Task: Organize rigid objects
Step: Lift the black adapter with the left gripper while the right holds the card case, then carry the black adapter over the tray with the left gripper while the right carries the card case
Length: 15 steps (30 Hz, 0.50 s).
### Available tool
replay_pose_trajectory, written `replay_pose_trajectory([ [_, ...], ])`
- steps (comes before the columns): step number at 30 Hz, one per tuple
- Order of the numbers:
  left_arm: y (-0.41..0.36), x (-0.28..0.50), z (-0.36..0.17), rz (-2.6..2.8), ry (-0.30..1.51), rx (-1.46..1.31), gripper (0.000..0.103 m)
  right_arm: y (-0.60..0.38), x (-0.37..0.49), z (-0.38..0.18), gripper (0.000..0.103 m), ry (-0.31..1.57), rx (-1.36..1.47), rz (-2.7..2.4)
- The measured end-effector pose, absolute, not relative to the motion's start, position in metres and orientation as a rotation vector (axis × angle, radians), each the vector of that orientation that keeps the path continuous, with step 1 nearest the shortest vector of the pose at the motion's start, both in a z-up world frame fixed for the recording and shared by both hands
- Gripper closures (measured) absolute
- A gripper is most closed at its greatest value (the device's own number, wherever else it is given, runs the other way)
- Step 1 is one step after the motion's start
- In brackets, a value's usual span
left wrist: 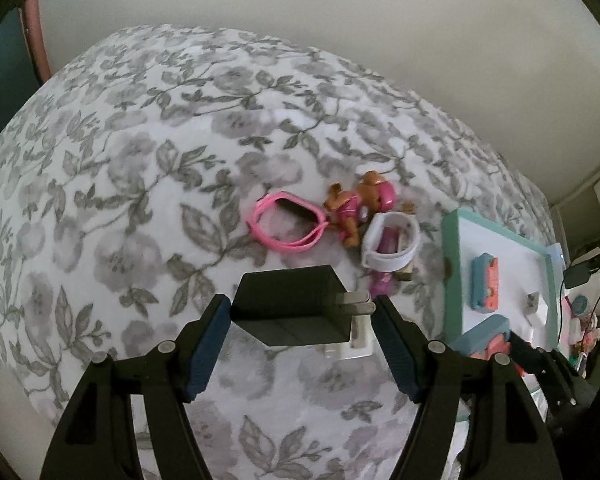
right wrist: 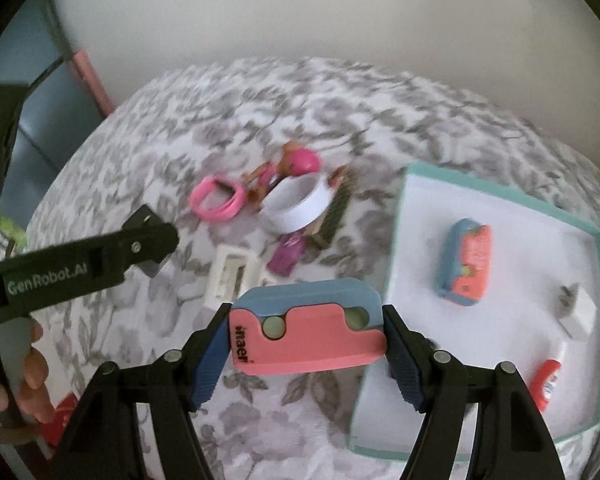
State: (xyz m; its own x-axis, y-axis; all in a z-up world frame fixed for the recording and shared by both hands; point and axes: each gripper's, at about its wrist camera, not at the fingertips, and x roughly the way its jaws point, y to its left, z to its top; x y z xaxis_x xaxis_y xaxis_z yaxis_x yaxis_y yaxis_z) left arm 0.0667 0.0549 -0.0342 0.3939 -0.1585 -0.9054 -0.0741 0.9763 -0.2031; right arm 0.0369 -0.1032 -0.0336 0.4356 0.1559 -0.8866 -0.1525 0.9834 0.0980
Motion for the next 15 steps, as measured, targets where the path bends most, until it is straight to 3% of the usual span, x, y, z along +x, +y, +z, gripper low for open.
replay_pose_trajectory([
  [15,-0.034,0.077,-0.014,-0.161,1.180,-0.144,0.030,-0.189,0.030,-0.023,0.029,1.130,0.108,-0.242],
])
